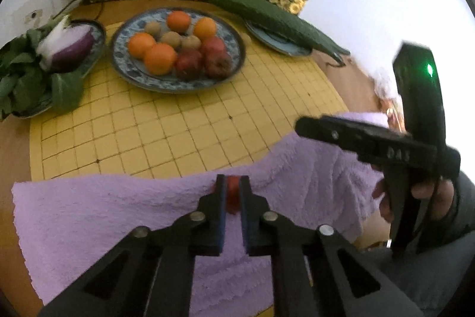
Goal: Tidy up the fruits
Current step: 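Grasp the red apple on the towel with the left tool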
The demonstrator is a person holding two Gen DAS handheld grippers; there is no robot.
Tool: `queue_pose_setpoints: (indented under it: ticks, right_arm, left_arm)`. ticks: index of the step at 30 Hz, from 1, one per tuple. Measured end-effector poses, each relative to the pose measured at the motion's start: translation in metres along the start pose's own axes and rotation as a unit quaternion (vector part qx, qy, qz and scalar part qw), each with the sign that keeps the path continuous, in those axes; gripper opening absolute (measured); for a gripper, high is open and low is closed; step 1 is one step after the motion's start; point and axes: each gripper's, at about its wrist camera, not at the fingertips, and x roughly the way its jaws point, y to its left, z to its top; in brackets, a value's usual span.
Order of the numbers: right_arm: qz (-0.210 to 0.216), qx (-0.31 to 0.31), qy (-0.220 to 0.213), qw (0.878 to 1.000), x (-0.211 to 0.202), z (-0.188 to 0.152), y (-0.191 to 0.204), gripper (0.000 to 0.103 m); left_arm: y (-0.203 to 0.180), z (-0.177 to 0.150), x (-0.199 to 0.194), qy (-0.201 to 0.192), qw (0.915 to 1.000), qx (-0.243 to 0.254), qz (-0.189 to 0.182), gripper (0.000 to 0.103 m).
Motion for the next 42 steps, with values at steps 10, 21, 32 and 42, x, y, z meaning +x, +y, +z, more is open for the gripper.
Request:
queue_pose_setpoints:
  ticks: [10, 21, 32, 42]
  right_arm:
    - [0.0, -0.011, 0.002, 1.0, -0.003, -0.003, 0.008, 0.089]
    - [0.008, -0.007, 0.007, 1.0, 0.0, -0.003, 0.008, 0.089]
    - [0.006, -0.034, 0.015, 0.999, 0.011, 0.011, 0.017, 0.089]
    - [-0.007, 0.001, 0.021, 1.0, 0.002, 0.005, -0.009, 0.089]
  left_arm:
    - [0.02, 0.014, -0.025, -0.067, 0.9967, -0.046, 0.01, 0.005]
    - [0.043, 0.016, -0.027, -0.075, 0.9928, -0.093, -0.014, 0.001]
    - [0.032, 0.024, -0.021, -0.052, 0.9971, -0.052, -0.015, 0.015]
    - [-0.007, -0.013, 0.021, 0.017, 0.9995, 0.008, 0.024, 0.031]
